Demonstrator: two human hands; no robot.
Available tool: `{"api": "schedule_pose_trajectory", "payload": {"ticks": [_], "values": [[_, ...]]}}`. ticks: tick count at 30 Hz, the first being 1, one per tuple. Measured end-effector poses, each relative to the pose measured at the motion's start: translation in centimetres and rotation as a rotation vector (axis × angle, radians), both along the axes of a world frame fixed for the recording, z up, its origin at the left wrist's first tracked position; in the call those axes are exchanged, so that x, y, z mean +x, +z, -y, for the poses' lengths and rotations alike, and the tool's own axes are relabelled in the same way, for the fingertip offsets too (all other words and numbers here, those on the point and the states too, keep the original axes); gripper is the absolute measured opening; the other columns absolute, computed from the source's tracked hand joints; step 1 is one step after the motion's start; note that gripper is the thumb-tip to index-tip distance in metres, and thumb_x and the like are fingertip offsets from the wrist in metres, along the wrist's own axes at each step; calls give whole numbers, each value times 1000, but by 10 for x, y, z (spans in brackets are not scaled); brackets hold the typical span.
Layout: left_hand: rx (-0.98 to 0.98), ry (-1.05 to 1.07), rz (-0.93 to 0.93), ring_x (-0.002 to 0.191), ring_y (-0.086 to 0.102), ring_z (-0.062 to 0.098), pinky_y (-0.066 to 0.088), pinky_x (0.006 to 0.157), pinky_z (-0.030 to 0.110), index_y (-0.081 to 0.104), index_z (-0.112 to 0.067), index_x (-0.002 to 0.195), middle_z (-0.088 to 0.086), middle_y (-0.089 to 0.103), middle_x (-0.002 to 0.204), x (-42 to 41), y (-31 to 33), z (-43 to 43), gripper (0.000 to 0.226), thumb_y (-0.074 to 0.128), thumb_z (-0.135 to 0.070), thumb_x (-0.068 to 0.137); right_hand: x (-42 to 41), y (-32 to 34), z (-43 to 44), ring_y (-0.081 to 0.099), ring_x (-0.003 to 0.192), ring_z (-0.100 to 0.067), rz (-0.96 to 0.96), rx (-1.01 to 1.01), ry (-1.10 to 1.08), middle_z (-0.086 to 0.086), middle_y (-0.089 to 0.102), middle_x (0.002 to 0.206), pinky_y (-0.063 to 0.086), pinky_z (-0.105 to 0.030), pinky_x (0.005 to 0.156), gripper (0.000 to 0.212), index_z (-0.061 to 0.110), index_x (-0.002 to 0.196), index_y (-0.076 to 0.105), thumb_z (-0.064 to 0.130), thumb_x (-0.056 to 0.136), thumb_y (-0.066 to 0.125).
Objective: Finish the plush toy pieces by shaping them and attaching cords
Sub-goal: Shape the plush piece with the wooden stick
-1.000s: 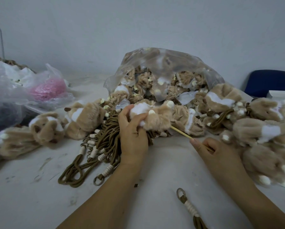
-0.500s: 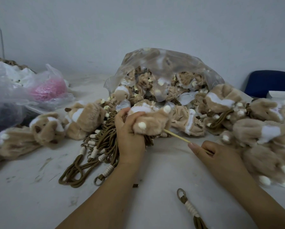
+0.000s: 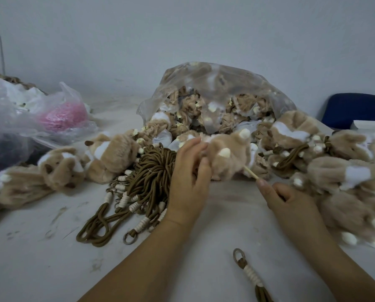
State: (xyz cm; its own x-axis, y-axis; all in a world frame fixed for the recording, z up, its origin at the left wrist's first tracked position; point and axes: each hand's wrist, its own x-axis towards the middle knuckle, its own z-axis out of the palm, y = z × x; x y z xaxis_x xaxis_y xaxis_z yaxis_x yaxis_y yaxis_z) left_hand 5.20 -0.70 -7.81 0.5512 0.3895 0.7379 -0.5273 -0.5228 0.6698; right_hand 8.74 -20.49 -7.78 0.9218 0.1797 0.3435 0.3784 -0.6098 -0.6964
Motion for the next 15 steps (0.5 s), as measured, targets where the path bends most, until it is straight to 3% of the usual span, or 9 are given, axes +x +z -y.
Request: {"api": "schedule_pose_trajectory", "payload": {"ticks": [3,6,10,12,15], "values": [[-196,-118,-36,120,55,-1,46,95,17,56,-35,123,-19,58,127,-1,-1,0,26,55,-29,98,-4,-1,-6,28,42,-8,8,7,69,5,26,48,25,-20,41,61,17,55,27,74,72,43],[-305,-233,-118,114,60,1,51,88,17,55,-44,119,-22,61,120,-2,-1,0,26,56,-38,94,-5,-2,-6,27,42,-7,18,28,86,6,28,47,28,-18,41,62,16,55,28,73,72,45],[-446,-387,-502,102,67,10,52,73,11,59,-19,129,-5,68,121,-2,-2,3,44,39,-45,99,-4,-1,-4,28,41,-5,23,77,88,7,29,47,27,-16,39,64,11,56,33,71,72,47],[-659,-567,-666,88,72,15,57,62,22,66,-15,119,6,72,115,-3,-4,4,47,34,-47,104,-4,-1,-5,28,42,-6,38,68,88,6,28,47,28,-17,40,63,11,57,32,71,71,48],[-811,-746,-656,85,73,17,58,60,28,77,-18,98,6,75,100,-6,-1,1,39,47,-42,96,-1,-1,-5,29,43,-6,47,51,79,6,29,48,29,-19,43,64,10,58,33,72,71,47]]}}
